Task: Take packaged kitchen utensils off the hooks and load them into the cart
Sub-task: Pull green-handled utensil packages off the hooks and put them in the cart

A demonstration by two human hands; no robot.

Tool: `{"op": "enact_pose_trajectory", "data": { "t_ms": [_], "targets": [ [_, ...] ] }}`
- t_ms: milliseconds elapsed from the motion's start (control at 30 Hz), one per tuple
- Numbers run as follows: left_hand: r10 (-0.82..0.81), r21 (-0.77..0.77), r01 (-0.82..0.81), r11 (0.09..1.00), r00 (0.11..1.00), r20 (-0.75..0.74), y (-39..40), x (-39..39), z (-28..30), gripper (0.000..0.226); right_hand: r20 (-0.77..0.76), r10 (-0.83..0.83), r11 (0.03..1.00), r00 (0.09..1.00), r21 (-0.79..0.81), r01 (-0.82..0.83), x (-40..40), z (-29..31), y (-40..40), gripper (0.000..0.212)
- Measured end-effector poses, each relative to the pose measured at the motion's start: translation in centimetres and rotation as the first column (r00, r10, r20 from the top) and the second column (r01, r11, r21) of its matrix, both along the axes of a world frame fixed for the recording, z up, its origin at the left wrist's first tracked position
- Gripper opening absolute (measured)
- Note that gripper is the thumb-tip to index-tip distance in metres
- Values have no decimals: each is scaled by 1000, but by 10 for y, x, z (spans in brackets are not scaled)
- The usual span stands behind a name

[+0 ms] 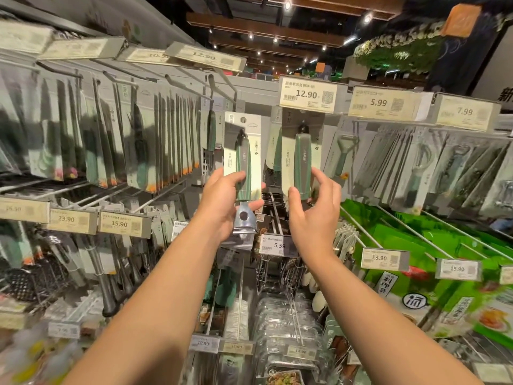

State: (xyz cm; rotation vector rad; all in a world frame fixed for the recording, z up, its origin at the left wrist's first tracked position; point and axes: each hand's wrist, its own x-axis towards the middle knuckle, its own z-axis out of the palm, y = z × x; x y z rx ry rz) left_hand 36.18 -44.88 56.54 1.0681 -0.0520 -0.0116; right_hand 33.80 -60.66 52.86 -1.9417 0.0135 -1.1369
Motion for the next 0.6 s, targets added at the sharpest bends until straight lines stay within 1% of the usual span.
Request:
{"op": "enact_pose_trajectory", "data": {
  "t_ms": [67, 167, 300, 367, 433, 467, 500, 567, 600],
  "targets": [
    [8, -10, -9, 1000, 1000, -11, 0, 3, 0, 55, -4, -3, 1000, 1000, 25, 3, 3, -3, 0, 48],
    [18, -34, -18, 999, 1000, -6, 1, 6, 1, 57, -39, 5, 1000, 999, -7, -5, 9, -5, 0, 49],
    [30, -57, -30, 998, 1000, -8, -2, 14, 2, 59, -153, 22, 1000, 988, -14, -25, 33, 1, -4, 50],
    [18, -69, -19, 997, 1000, -8, -4, 18, 4, 62, -218, 4, 999, 976, -48, -15, 52, 8, -6, 39],
    [-4, -87, 3, 996, 1000, -2, -8, 22, 5, 66, -295, 18, 999, 955, -31, -29, 73, 16, -10, 27],
    [-14, -97, 14, 995, 1000, -3, -9, 25, 4, 67, -314, 65, 998, 947, 7, -67, 82, 20, -12, 27],
    [-29, -106, 29, 994, 1000, 1, -11, 26, 4, 64, -313, 124, 992, 942, 46, -116, 93, 22, -15, 34],
    [-56, -103, 56, 993, 998, 5, -12, 27, 4, 51, -326, 204, 979, 923, 98, -182, 106, 28, -19, 52],
    [-60, -93, 60, 994, 998, -1, -13, 29, 4, 40, -347, 220, 975, 912, 112, -193, 109, 31, -20, 57]
  ]
}}
